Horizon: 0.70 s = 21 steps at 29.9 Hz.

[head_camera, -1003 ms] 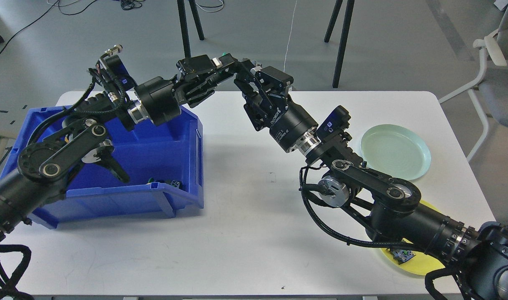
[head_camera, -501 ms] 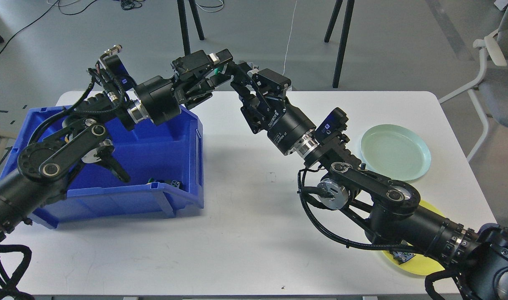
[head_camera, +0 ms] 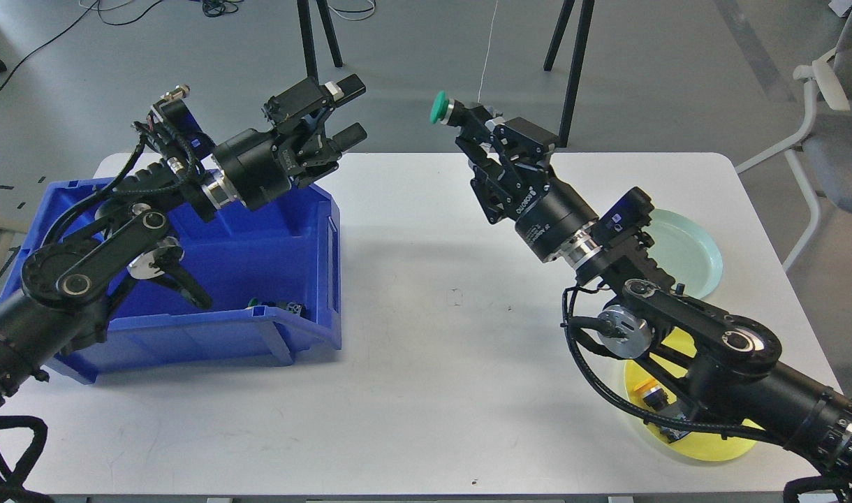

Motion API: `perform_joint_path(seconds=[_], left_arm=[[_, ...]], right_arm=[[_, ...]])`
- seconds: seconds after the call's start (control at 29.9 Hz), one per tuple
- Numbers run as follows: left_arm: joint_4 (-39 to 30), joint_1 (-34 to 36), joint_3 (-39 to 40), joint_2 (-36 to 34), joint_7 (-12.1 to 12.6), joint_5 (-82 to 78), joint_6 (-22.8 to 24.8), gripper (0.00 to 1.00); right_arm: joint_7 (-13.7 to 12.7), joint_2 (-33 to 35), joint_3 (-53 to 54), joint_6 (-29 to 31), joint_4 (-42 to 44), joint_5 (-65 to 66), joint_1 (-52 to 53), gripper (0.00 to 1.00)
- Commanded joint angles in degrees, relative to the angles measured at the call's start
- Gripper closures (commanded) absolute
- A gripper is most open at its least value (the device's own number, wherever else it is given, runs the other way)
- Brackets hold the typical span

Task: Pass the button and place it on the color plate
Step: 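Carry the green button with the right gripper onto the pale green plate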

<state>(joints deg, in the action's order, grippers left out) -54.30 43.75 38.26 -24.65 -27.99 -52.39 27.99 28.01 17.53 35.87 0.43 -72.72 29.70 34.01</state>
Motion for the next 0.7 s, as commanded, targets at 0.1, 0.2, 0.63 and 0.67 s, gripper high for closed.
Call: perform_joint_path(seconds=[0.1, 0.2, 0.63, 0.67], left_arm=[[0.7, -0.3, -0.2, 0.0, 0.0, 1.0, 0.0, 0.02], [1.3, -0.9, -0.2, 0.1, 0.0, 1.0, 0.0, 0.02], [2.1, -1.5, 0.0, 0.4, 0.0, 1.0, 0.0, 0.02], [2.1, -1.5, 0.0, 0.4, 0.0, 1.0, 0.0, 0.02]], right_arm=[[0.0, 17.0, 0.9, -0.5, -0.8, 0.6, -7.2, 1.0], [0.0, 23.1, 0.2, -0.8, -0.1, 1.1, -10.5, 1.0], [0.0, 24.6, -8.4, -1.2, 17.9, 3.5, -11.9, 0.97], [0.0, 23.1, -8.3, -1.2, 18.5, 3.4, -11.8, 0.93]])
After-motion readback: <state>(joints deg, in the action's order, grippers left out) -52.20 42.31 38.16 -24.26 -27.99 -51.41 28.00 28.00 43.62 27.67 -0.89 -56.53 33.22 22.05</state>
